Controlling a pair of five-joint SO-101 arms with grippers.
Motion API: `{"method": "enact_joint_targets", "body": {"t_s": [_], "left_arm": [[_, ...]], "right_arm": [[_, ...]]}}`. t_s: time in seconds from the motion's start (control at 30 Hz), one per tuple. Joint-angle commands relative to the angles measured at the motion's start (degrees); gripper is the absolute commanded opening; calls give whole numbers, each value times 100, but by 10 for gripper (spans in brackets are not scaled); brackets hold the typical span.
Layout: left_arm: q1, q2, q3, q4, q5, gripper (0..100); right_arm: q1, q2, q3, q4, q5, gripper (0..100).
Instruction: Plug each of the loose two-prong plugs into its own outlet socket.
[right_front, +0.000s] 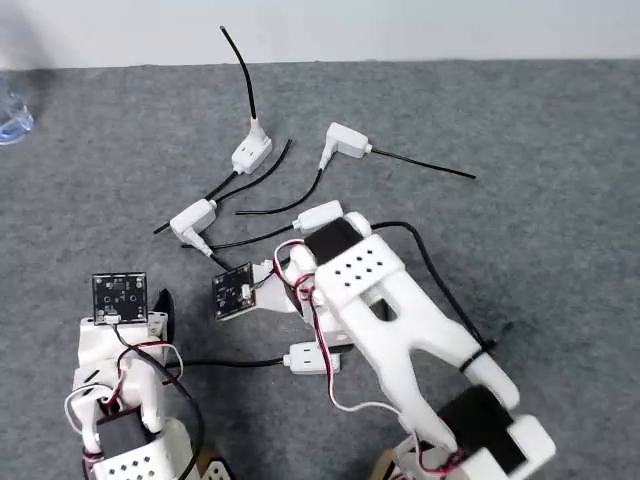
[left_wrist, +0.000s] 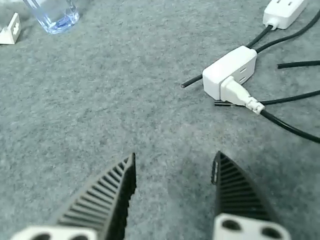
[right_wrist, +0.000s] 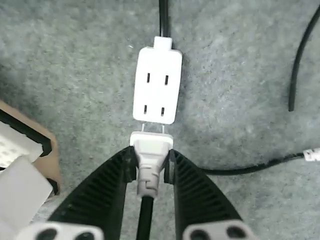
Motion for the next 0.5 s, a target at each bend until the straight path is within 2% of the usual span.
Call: {"method": "enact_joint_targets", "body": {"t_s": [0.0,0.47], "left_arm": [[44,-79,-57,18,-44,233],[44,-79,-57,9,-44,233]], "right_arm": [[48,48,-105,-374,62,8],[-31,40,378,-514,62,8]]}}
